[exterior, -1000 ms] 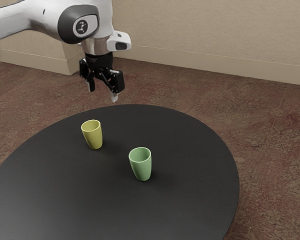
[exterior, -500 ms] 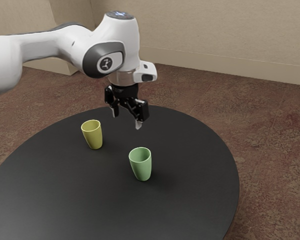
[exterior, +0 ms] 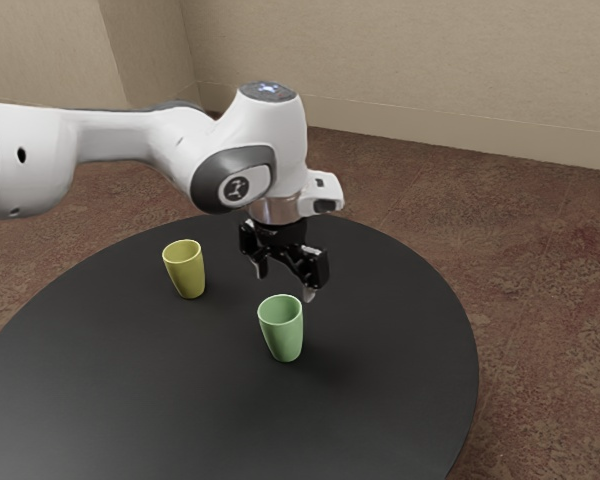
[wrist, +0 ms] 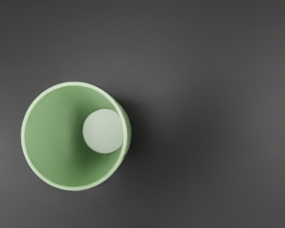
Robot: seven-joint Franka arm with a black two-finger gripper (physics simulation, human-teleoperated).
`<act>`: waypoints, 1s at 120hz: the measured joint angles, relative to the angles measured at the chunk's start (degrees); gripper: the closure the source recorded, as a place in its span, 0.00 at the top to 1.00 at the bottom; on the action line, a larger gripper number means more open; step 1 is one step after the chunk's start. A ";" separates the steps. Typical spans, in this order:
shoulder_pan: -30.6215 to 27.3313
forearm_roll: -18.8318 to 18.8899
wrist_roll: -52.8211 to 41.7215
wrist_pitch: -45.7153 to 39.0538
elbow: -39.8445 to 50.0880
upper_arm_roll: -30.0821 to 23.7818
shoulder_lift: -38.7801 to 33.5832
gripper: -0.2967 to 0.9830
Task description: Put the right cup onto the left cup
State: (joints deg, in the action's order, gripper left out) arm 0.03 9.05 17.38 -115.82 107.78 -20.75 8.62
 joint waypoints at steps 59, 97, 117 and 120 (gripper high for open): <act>-0.41 0.08 5.95 -6.99 5.70 -0.55 1.73 0.77; -0.42 3.55 7.48 -10.43 2.95 -0.22 7.16 0.77; -0.87 4.16 8.00 -11.40 2.73 -0.14 8.45 0.77; -0.93 4.21 8.03 -11.55 2.73 -0.14 8.59 0.77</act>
State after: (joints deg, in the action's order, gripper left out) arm -0.90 13.26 25.42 -127.37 110.51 -20.88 17.21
